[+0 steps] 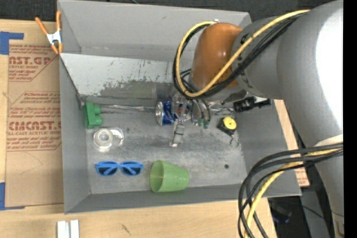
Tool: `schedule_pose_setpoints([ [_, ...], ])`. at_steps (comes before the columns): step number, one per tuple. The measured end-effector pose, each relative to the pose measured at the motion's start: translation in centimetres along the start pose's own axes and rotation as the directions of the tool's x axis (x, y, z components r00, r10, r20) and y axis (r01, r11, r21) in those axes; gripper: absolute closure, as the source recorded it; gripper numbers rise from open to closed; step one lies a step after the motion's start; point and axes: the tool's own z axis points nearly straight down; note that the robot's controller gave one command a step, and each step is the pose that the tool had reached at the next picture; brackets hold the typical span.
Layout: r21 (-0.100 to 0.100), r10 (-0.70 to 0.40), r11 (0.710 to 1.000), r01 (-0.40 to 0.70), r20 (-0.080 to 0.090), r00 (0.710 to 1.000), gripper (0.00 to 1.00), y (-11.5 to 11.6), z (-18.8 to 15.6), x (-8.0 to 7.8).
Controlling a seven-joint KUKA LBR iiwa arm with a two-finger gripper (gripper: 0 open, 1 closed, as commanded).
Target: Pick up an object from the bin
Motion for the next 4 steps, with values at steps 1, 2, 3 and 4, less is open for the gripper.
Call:
schedule_pose_setpoints([
  [1,-0.003,-0.177,0.984,0.177,0.012,0.984,0.0,-1.4,3.1,1.3],
  [2,-0.003,-0.177,0.984,0.178,0.017,0.984,0.0,-1.3,3.0,1.2],
  [3,-0.003,-0.177,0.984,0.177,0.021,0.984,1.0,-1.3,2.9,1.0],
  [4,-0.002,-0.177,0.984,0.177,0.008,0.984,1.0,-1.2,-1.7,0.9],
])
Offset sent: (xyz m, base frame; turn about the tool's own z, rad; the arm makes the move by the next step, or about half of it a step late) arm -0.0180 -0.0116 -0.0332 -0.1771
